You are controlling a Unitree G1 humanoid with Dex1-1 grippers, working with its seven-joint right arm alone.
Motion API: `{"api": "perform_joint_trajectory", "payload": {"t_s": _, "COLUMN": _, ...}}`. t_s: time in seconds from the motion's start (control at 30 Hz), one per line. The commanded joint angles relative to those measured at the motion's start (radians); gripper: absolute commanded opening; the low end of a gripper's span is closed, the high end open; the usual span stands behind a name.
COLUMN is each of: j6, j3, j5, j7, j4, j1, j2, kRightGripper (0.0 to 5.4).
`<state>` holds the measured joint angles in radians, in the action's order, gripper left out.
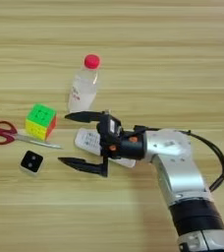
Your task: Move the objects on the table
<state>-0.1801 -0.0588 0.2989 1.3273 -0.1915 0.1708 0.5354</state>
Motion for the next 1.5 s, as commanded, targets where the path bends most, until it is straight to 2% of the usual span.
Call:
{"api": "perform_joint_trajectory", "payload": {"t_s": 0.03, "j6": 0.014, "j3": -0.009, "j5": -0.02, "j7": -0.08, "j4": 0.073, "j1": 0.045, "j2": -0.012, "kRightGripper": 5.39}}
{"api": "perform_joint_trajectory", "payload": {"t_s": 0.23, "j6": 0.019, "j3": -0.048, "j5": -0.062, "j7": -0.13, "j4": 0.112, "j1": 0.026, "j2": -0.044, "kRightGripper": 5.39}}
{"api": "perform_joint_trajectory", "payload": {"t_s": 0.8, "j6": 0.012, "j3": -0.156, "j5": -0.149, "j7": -0.132, "j4": 0.106, "j1": -0.012, "j2": -0.053, "kRightGripper": 5.39}}
{"api": "perform_joint_trajectory", "payload": {"t_s": 1.07, "j6": 0.052, "j3": -0.195, "j5": -0.2, "j7": -0.163, "j4": 0.092, "j1": 0.01, "j2": -0.068, "kRightGripper": 5.39}}
{"api": "perform_joint_trajectory", "payload": {"t_s": 1.33, "j6": 0.076, "j3": -0.226, "j5": -0.261, "j7": -0.215, "j4": 0.014, "j1": 0.065, "j2": -0.11, "kRightGripper": 5.39}}
{"api": "perform_joint_trajectory", "payload": {"t_s": 1.47, "j6": 0.087, "j3": -0.231, "j5": -0.267, "j7": -0.222, "j4": -0.008, "j1": 0.074, "j2": -0.118, "kRightGripper": 5.39}}
{"api": "perform_joint_trajectory", "payload": {"t_s": 1.5, "j6": 0.089, "j3": -0.232, "j5": -0.269, "j7": -0.223, "j4": -0.013, "j1": 0.077, "j2": -0.119, "kRightGripper": 5.23}}
